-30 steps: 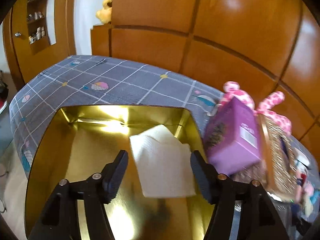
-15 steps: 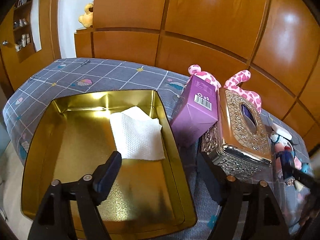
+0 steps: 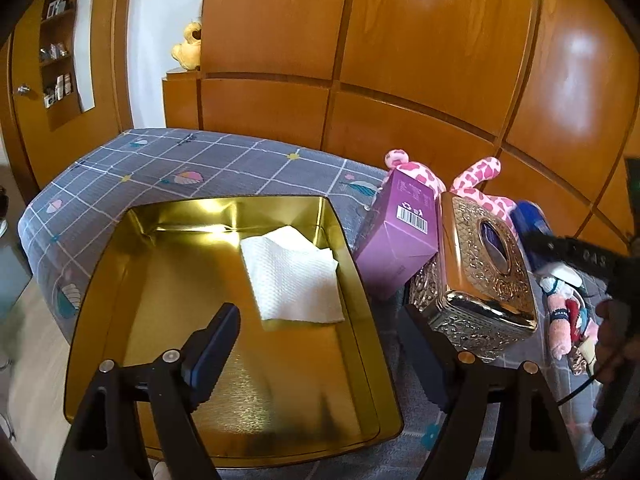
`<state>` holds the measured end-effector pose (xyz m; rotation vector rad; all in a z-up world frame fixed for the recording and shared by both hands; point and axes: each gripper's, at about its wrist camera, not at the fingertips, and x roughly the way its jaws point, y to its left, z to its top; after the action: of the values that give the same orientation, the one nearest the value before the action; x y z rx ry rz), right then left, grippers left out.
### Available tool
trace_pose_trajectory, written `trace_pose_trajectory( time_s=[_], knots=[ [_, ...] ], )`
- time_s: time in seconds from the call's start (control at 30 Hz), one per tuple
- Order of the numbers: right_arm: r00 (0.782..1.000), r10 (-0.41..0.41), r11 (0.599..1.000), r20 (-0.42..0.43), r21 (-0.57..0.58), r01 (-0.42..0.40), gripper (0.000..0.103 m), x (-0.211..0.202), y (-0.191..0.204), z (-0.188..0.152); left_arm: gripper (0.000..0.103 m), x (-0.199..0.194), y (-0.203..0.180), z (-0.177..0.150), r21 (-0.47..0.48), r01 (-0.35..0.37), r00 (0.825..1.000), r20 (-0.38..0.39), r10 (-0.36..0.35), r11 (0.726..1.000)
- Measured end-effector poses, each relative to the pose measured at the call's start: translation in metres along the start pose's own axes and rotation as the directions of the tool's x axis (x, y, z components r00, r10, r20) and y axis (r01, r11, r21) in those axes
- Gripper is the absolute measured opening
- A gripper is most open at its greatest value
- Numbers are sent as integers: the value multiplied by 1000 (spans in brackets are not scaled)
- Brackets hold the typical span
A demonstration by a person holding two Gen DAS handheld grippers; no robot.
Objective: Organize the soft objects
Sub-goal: 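Carry the blue Tempo pack into the gold tray and release it with the right tool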
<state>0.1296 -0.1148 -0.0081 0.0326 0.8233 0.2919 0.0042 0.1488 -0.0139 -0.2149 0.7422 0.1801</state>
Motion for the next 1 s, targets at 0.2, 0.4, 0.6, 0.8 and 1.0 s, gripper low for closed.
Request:
trace_pose_trajectory(
  time_s=[0.2, 0.4, 0.6, 0.8, 1.0],
  knots=[
    [992, 129, 984, -5, -122, -129, 53, 6, 60, 7, 85, -5, 13, -1, -30, -28, 1000, 13, 28, 999],
    [980, 190, 959, -64, -199, -199, 53, 22, 111, -3, 85, -4, 31, -4, -69, -50, 999, 2, 50, 996],
    [968, 208, 935, -143, -263, -240, 53, 37, 155, -24, 85, -4, 67, -2, -162, -108, 994, 6, 110, 981],
    [964, 177, 924, -198, -304, -232, 54, 56, 184, -42, 85, -4, 102, 1, -238, -164, 986, 2, 170, 957],
    [964, 163, 908, -209, -351, -229, 57, 60, 202, -49, 85, -2, 111, 1, -254, -176, 983, 3, 183, 951]
  ],
)
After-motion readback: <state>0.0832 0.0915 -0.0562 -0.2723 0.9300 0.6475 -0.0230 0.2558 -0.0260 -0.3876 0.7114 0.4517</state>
